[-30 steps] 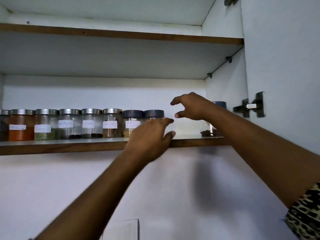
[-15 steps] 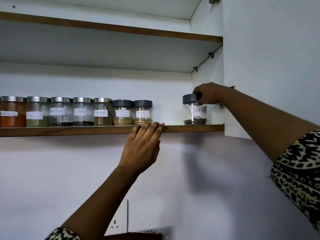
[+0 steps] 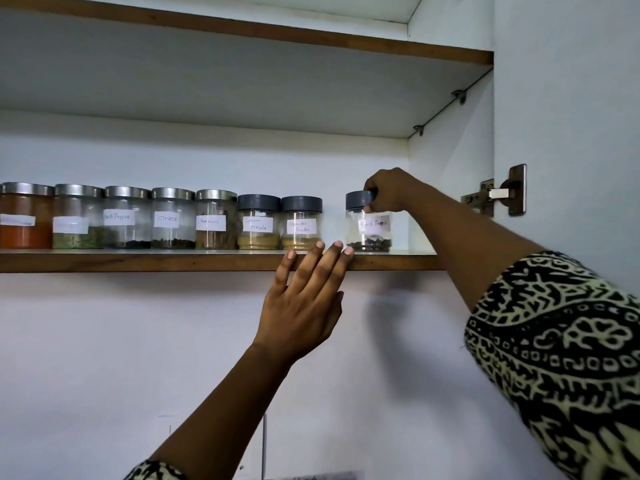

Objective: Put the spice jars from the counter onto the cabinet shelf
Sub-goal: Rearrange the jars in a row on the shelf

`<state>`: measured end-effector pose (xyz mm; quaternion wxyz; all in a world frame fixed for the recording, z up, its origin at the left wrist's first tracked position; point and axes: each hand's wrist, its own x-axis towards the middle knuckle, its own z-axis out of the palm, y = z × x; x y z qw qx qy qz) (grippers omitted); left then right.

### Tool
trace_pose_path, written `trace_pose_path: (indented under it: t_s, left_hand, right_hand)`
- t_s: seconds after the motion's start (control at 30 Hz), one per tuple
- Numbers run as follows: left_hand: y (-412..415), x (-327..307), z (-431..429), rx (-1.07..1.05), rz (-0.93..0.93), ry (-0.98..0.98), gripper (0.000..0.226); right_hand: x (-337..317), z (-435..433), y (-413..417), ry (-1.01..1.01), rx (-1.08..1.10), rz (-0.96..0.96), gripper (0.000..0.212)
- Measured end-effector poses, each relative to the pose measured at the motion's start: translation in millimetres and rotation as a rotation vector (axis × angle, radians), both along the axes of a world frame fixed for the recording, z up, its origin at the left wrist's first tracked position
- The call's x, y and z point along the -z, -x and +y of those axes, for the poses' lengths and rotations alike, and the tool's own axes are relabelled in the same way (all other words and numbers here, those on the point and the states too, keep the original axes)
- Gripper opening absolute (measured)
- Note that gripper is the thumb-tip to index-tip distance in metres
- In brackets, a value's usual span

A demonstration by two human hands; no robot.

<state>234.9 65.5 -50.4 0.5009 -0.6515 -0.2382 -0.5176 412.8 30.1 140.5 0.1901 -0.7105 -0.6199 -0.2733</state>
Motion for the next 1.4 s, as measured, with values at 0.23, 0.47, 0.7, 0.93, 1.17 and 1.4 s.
trace_pose_path:
  t_s: [0.23, 0.47, 0.7, 0.93, 1.17, 1.4]
  left_hand:
    - [-8.6, 3.5, 11.4, 0.023, -0.060, -0.071, 0.062]
    - [-13.3, 4.8, 14.2, 0.017, -0.093, -0.090, 0.066]
    - [-14.8, 5.1, 16.2, 0.000, -0.108, -0.107, 0.067]
    - [-21.2, 6.3, 21.5, -0.009, -0.143, -0.144, 0.070]
    - [-21.4, 5.9, 23.2, -0.017, -0.139, -0.136, 0.070]
    - [-11.2, 7.7, 3.4, -0.048, -0.055, 0.044, 0.073]
  right_hand:
    - [-7.6, 38.7, 2.6, 0.067, -0.023, -0.020, 0.032]
    - [-10.5, 62.7, 3.1, 0.056, -0.039, -0.055, 0.031]
    - [-11.8, 75.3, -0.5, 0.052, -0.059, -0.065, 0.029]
    - [-9.8, 87.0, -8.3, 0.025, -0.080, -0.051, 0.026]
    - [-10.3, 96.0, -11.4, 0.034, -0.061, -0.069, 0.026]
    - [-1.8, 90.0, -7.1, 0.045, -0.033, -0.089, 0.045]
